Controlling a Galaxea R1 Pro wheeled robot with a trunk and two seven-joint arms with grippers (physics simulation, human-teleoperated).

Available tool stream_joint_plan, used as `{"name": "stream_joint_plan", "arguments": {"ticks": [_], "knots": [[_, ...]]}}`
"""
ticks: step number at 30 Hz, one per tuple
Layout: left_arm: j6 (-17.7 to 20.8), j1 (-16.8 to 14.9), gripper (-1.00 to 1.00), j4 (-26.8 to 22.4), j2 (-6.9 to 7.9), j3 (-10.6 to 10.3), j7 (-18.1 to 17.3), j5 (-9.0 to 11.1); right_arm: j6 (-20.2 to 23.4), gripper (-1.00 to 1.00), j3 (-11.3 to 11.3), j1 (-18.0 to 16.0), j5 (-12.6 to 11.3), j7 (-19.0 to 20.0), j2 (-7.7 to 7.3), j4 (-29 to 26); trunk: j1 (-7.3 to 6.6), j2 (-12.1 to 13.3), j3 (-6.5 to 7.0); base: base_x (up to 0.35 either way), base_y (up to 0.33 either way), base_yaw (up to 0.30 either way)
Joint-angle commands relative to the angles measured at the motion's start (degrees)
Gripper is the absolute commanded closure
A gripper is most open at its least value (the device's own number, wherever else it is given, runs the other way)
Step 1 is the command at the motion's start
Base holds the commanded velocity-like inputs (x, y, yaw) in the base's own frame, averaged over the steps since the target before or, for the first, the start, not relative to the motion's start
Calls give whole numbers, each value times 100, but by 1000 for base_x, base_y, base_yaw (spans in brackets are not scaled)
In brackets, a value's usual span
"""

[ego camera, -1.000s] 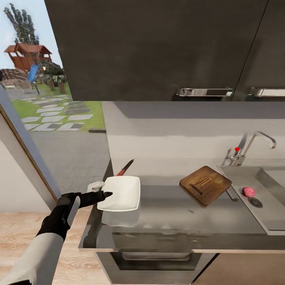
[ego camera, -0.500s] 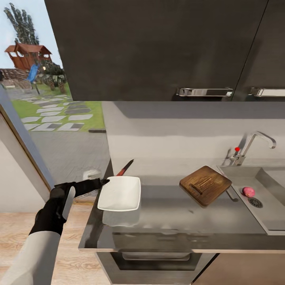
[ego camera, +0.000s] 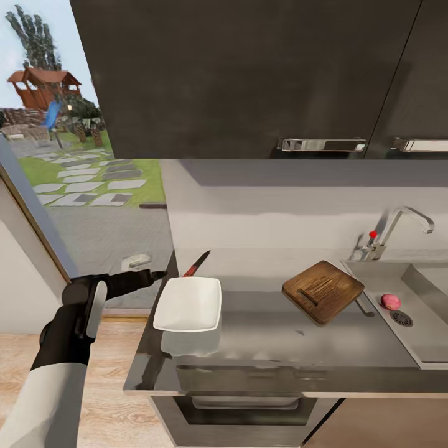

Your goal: In the kitchen, take the Vidalia onion out of the sink, dice it on the chopping board with the paring knife, put the diced onion into the bowl on the countertop, then place both the paring knife and the chopping board into the sink.

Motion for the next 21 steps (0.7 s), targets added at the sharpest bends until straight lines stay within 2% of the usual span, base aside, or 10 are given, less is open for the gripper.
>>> {"name": "stream_joint_plan", "arguments": {"ticks": [1, 3, 5, 7, 8, 11, 14, 15, 17, 21], "knots": [[39, -5, -100, -7, 20, 52, 4, 36, -12, -100, 42, 1, -60, 4, -5, -6, 3, -11, -10, 0, 0, 0], [2, 9, -100, -8, 112, 227, -3, 9, -17, -100, 40, 1, -60, 4, -8, -6, 3, -11, -10, 0, 0, 0], [-28, 28, -100, -5, 240, 281, -4, -4, -24, -100, 40, 1, -60, 4, -15, -6, 3, -11, -10, 0, 0, 0], [-72, 53, -100, 25, 527, 389, -7, -9, -33, -100, 38, 1, -60, -1, -24, -6, 3, -11, -10, 0, 0, 0], [-82, 57, -100, 40, 606, 425, -8, -8, -34, -100, 39, 1, -60, -1, -26, -6, 3, -11, -10, 0, 0, 0], [-216, 70, -100, 207, 1064, 742, -13, -14, -43, -100, 33, 1, -60, -7, -35, -11, 3, -11, -10, 0, 0, 0], [-434, 74, -100, 391, 1300, 927, -13, -25, -46, -100, 30, 1, -60, -10, -39, -18, 3, -11, -10, 0, 0, 0], [-654, 103, -100, 559, 1397, 982, -14, -60, -48, -100, 27, 1, -60, -11, -42, -25, 3, -11, -10, 0, 0, 0], [-1071, 177, -100, 863, 1491, 1032, -14, -137, -52, -100, 25, 1, -56, -12, -46, -35, 3, -11, -10, 0, 0, 0], [-1960, 324, -100, 1529, 1541, 1066, -14, -349, -79, -100, 17, 1, -52, -17, -81, -70, 3, -11, -10, 0, 0, 0]]}}
